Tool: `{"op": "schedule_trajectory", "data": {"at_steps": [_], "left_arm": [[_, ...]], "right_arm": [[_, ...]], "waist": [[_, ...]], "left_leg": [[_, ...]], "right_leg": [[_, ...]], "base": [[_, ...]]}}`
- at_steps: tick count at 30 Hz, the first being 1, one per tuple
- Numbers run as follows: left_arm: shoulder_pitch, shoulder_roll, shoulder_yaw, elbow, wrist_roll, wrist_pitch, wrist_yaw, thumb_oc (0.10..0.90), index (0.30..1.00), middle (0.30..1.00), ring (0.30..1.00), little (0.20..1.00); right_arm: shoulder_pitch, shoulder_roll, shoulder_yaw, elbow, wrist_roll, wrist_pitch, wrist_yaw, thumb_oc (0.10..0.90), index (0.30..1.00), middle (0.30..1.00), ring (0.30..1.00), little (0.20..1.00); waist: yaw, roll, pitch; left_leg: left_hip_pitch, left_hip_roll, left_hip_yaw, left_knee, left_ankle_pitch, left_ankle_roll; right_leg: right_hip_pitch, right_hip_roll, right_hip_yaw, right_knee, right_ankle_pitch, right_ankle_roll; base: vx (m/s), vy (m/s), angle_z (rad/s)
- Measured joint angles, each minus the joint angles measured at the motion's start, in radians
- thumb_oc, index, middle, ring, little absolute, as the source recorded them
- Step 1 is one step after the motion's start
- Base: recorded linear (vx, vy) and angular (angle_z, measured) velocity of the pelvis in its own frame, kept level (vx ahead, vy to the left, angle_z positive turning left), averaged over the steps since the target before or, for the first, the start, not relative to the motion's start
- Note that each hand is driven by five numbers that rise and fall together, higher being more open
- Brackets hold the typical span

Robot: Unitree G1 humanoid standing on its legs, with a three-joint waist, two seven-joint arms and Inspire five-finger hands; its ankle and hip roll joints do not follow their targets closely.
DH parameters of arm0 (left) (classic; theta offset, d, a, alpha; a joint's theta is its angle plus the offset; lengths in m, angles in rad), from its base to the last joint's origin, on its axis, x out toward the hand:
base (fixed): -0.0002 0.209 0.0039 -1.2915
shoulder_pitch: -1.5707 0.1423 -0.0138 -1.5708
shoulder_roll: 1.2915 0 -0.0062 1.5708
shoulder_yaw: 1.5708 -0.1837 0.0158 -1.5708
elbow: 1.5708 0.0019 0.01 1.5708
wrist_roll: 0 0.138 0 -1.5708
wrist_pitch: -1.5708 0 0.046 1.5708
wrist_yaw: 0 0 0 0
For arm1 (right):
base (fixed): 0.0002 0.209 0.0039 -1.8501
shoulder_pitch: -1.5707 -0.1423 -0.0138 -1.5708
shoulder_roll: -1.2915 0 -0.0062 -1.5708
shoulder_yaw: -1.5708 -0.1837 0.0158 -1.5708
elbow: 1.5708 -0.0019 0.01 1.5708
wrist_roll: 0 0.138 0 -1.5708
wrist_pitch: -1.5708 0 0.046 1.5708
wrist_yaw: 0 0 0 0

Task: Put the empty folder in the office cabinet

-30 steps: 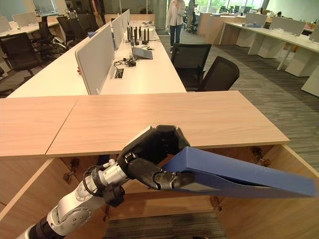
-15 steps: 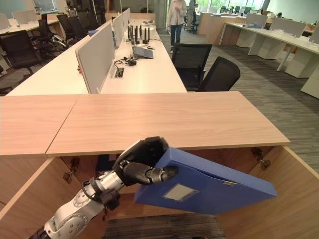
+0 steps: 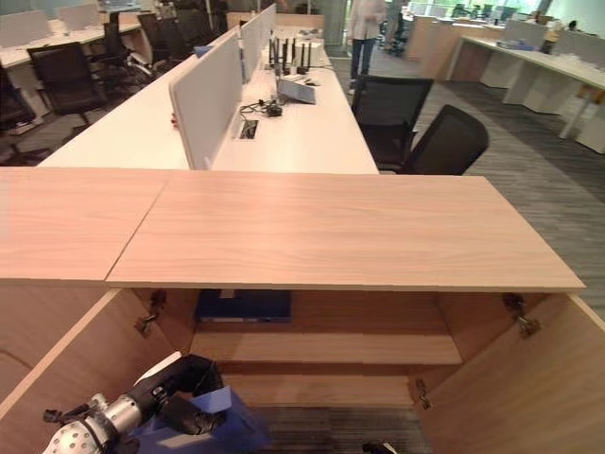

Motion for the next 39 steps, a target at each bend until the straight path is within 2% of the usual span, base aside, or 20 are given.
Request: {"op": "schedule_trajectory", "data": {"at_steps": [4,5,6,7,11,14,18,23,27,37,39], "left_arm": [[-0.002,-0.072,0.03,-0.003,0.057,-0.022,0.001,0.4,0.3,0.3,0.3,0.3],[-0.007,-0.081,0.03,-0.004,0.069,-0.03,0.002,0.4,0.3,0.3,0.3,0.3],[-0.008,-0.092,0.035,-0.003,0.081,-0.034,0.004,0.4,0.3,0.3,0.3,0.3],[-0.01,-0.1,0.038,-0.004,0.098,-0.039,0.004,0.4,0.3,0.3,0.3,0.3],[-0.011,-0.111,0.037,-0.003,0.129,-0.05,0.007,0.4,0.3,0.3,0.3,0.3],[-0.023,-0.111,0.037,-0.004,0.142,-0.059,0.007,0.4,0.3,0.3,0.3,0.3],[-0.049,-0.111,0.037,-0.004,0.142,-0.071,0.007,0.4,0.3,0.3,0.3,0.3],[-0.071,-0.122,0.035,-0.004,0.142,-0.072,0.007,0.4,0.3,0.3,0.3,0.3],[-0.095,-0.151,0.031,-0.008,0.14,-0.072,0.007,0.4,0.3,0.3,0.3,0.3],[-0.202,-0.149,-0.007,-0.06,0.133,-0.074,0.024,0.4,0.3,0.3,0.3,0.3],[-0.208,-0.147,-0.014,-0.066,0.069,-0.07,0.024,0.4,0.3,0.3,0.3,0.3]], "right_arm": [[0.008,-0.007,0.056,-0.183,-0.073,-0.005,0.001,0.8,0.9,0.9,0.9,0.9],[0.011,-0.015,0.059,-0.245,-0.097,-0.001,0.003,0.8,0.9,0.9,0.9,0.9],[0.033,-0.051,0.095,-0.347,-0.116,0.007,0.004,0.8,0.9,0.9,0.9,0.9],[0.042,-0.071,0.099,-0.4,-0.136,-0.017,0.008,0.8,0.9,0.9,0.9,0.9],[0.051,-0.176,0.133,-0.666,-0.143,-0.037,0.045,0.8,0.9,0.9,0.9,0.9],[0.045,-0.211,0.135,-0.749,-0.143,-0.044,0.079,0.8,0.9,0.9,0.9,0.9],[0.04,-0.251,0.16,-0.813,-0.14,-0.057,0.142,0.8,0.9,0.9,0.9,0.9],[0.038,-0.249,0.198,-0.817,-0.123,-0.058,0.187,0.8,0.9,0.9,0.9,0.9],[0.033,-0.244,0.218,-0.835,-0.12,-0.058,0.195,0.8,0.9,0.9,0.9,0.9],[-0.087,-0.219,0.277,-0.837,-0.122,-0.061,0.205,0.8,0.9,0.9,0.9,0.9],[-0.095,-0.219,0.281,-0.837,-0.122,-0.062,0.197,0.8,0.9,0.9,0.9,0.9]], "waist": [[-0.006,0.002,0.014],[-0.007,-0.006,0.011],[-0.006,0.001,0.015],[-0.008,0.001,0.017],[-0.03,-0.004,0.017],[-0.031,-0.005,0.017],[-0.029,-0.006,0.017],[-0.029,-0.007,0.019],[-0.028,-0.009,0.02],[-0.028,-0.015,0.024],[-0.028,-0.014,0.024]], "left_leg": [[-0.002,0.0,0.001,-0.001,0.0,0.0],[-0.003,0.0,0.001,-0.001,0.0,0.0],[-0.007,0.0,0.001,-0.001,0.0,0.0],[-0.009,0.0,0.001,-0.001,0.0,0.0],[-0.013,-0.002,0.001,0.0,0.004,0.003],[-0.013,-0.002,0.001,0.0,0.003,0.003],[-0.013,-0.002,0.001,-0.001,0.003,0.003],[-0.016,-0.003,0.001,-0.001,0.003,0.003],[-0.017,-0.003,0.001,-0.001,0.003,0.003],[-0.017,-0.005,0.0,-0.001,0.004,0.003],[-0.017,-0.005,0.0,-0.001,0.004,0.003]], "right_leg": [[-0.005,0.0,0.0,0.0,0.005,0.0],[-0.005,0.001,0.0,0.002,0.005,0.0],[-0.01,0.0,0.0,0.0,0.006,0.0],[-0.012,-0.002,0.001,0.0,0.006,0.0],[-0.015,-0.001,0.0,0.0,0.006,0.001],[-0.016,-0.001,-0.001,0.0,0.006,0.001],[-0.016,-0.001,-0.001,0.0,0.005,0.002],[-0.018,-0.003,-0.001,0.0,0.004,0.003],[-0.02,-0.003,-0.001,0.0,0.004,0.003],[-0.019,-0.004,-0.002,0.0,0.005,0.002],[-0.019,-0.004,-0.002,0.0,0.005,0.001]], "base": [[0.0,-0.004,-0.03],[0.0,0.0,0.0],[0.0,0.0,0.0],[0.0,0.0,0.0],[0.0,0.0,0.0],[0.0,0.0,0.0],[0.0,0.0,0.0],[0.0,0.0,0.0],[0.0,0.0,0.0],[0.0,0.0,0.0],[0.0,0.0,0.0]]}}
